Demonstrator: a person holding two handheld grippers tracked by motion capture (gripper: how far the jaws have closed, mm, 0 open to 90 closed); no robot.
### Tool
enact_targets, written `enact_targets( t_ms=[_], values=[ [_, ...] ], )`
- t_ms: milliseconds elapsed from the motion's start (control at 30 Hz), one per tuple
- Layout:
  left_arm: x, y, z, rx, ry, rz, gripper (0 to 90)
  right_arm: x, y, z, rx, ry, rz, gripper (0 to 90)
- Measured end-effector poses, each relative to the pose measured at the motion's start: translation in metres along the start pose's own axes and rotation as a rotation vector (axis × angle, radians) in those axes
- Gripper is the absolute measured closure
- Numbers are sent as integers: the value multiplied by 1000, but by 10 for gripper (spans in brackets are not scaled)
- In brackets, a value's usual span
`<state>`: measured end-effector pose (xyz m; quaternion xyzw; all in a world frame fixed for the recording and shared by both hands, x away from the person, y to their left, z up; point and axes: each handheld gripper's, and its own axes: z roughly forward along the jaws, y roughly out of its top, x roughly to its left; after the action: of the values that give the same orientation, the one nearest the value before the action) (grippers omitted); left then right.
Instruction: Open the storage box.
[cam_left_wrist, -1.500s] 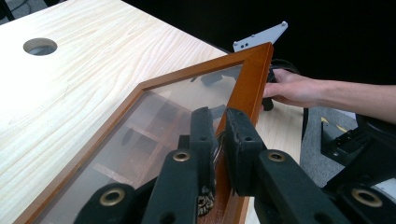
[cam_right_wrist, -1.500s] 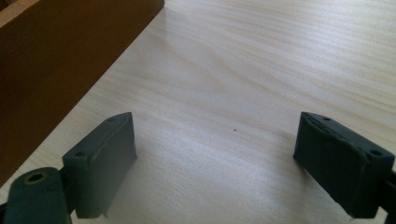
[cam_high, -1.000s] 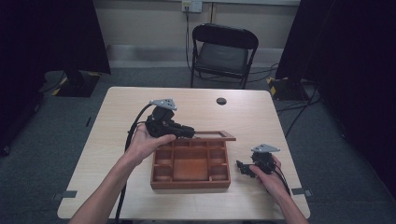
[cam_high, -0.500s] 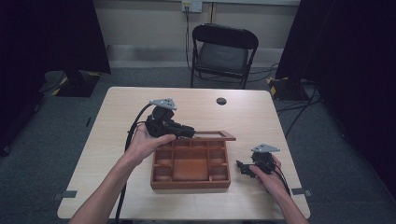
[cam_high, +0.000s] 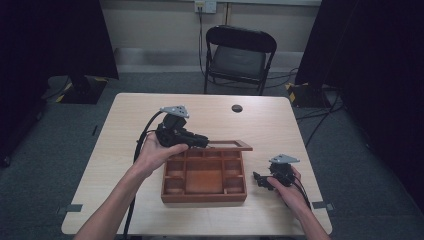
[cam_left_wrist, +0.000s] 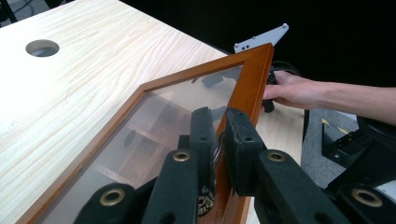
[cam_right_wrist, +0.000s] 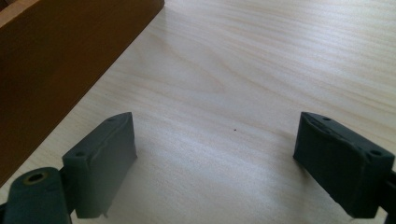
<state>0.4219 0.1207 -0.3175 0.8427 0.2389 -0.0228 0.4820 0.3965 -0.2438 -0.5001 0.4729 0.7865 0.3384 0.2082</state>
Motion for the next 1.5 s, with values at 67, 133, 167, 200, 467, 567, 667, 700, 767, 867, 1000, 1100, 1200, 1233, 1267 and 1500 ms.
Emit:
enact_targets(
  t_ms=[67, 133, 167, 200, 467, 567, 667, 700, 767, 867, 1000, 1100, 1200, 1233, 1267, 1500],
  values=[
    [0, 0, 0, -1, 1, 0, 821, 0, 0, 0, 0, 0, 0, 120],
    [0, 0, 0, 0, 1, 1, 821, 0, 0, 0, 0, 0, 0, 120],
    [0, 0, 0, 0, 1, 1, 821, 0, 0, 0, 0, 0, 0, 120],
    [0, 0, 0, 0, 1, 1, 821, 0, 0, 0, 0, 0, 0, 120],
    [0, 0, 0, 2, 3, 1, 821, 0, 0, 0, 0, 0, 0, 120],
    [0, 0, 0, 3, 3, 2, 821, 0, 0, 0, 0, 0, 0, 120],
    [0, 0, 0, 0, 2, 1, 821, 0, 0, 0, 0, 0, 0, 120],
    [0, 0, 0, 0, 2, 2, 821, 0, 0, 0, 0, 0, 0, 120],
    [0, 0, 0, 3, 3, 2, 821, 0, 0, 0, 0, 0, 0, 120],
    [-1, 0, 0, 3, 3, 1, 821, 0, 0, 0, 0, 0, 0, 120],
    [-1, 0, 0, 4, 4, 2, 821, 0, 0, 0, 0, 0, 0, 120],
    [-1, 0, 0, 4, 4, 1, 821, 0, 0, 0, 0, 0, 0, 120],
    [-1, 0, 0, 3, 5, 1, 821, 0, 0, 0, 0, 0, 0, 120],
    [-1, 0, 0, 3, 5, 1, 821, 0, 0, 0, 0, 0, 0, 120],
    [-1, 0, 0, 3, 4, -1, 821, 0, 0, 0, 0, 0, 0, 120],
    [-1, 0, 0, 7, 6, 7, 821, 0, 0, 0, 0, 0, 0, 120]
  ],
)
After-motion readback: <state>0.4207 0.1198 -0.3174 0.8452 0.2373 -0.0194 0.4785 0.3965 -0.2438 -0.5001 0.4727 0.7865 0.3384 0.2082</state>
